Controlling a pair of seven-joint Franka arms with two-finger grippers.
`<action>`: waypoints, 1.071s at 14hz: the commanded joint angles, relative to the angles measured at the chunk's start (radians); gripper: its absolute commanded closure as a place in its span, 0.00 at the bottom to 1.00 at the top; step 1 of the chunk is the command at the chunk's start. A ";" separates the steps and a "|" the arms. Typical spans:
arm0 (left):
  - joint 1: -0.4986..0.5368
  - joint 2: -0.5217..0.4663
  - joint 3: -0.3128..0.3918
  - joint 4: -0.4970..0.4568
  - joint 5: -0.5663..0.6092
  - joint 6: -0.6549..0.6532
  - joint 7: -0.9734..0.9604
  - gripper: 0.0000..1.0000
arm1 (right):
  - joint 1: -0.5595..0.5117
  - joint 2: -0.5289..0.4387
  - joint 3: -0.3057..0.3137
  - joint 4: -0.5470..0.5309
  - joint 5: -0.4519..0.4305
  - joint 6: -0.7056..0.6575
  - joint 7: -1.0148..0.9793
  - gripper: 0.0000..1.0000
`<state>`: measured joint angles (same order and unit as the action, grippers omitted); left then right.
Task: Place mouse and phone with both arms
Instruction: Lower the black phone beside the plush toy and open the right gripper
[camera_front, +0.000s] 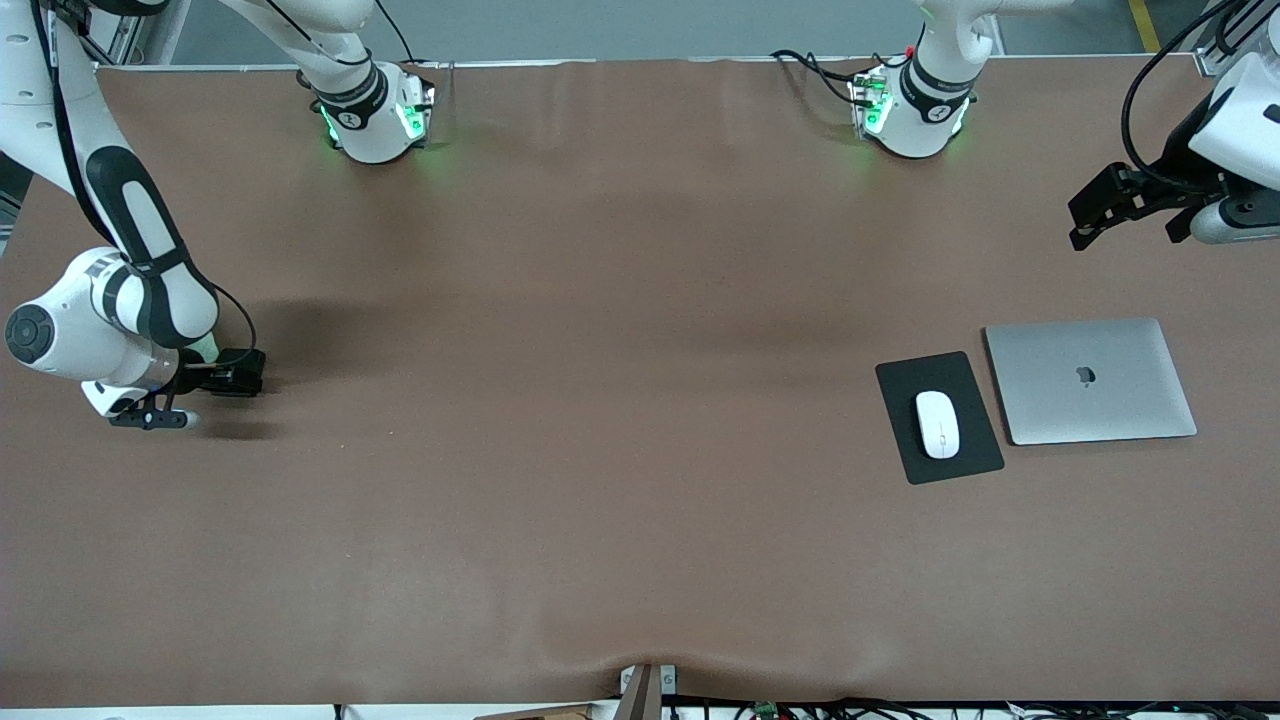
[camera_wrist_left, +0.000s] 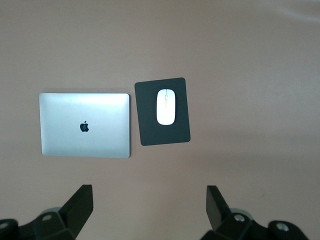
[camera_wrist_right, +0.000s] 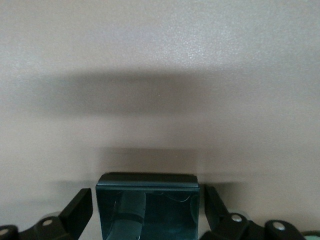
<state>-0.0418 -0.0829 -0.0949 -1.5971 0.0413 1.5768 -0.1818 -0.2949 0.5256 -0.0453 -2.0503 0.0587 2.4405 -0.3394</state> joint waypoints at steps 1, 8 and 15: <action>-0.001 -0.009 0.012 0.002 -0.020 0.003 0.012 0.00 | 0.011 -0.060 0.016 0.010 -0.010 -0.026 -0.004 0.00; 0.048 -0.009 0.014 0.002 -0.018 -0.104 0.071 0.00 | 0.186 -0.237 0.018 0.312 -0.008 -0.475 0.109 0.00; 0.088 -0.018 0.014 0.035 -0.012 -0.184 0.133 0.00 | 0.304 -0.484 0.002 0.391 -0.007 -0.771 0.282 0.00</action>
<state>0.0436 -0.0860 -0.0805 -1.5712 0.0413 1.4427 -0.0721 -0.0111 0.1075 -0.0248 -1.6480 0.0574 1.7408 -0.1121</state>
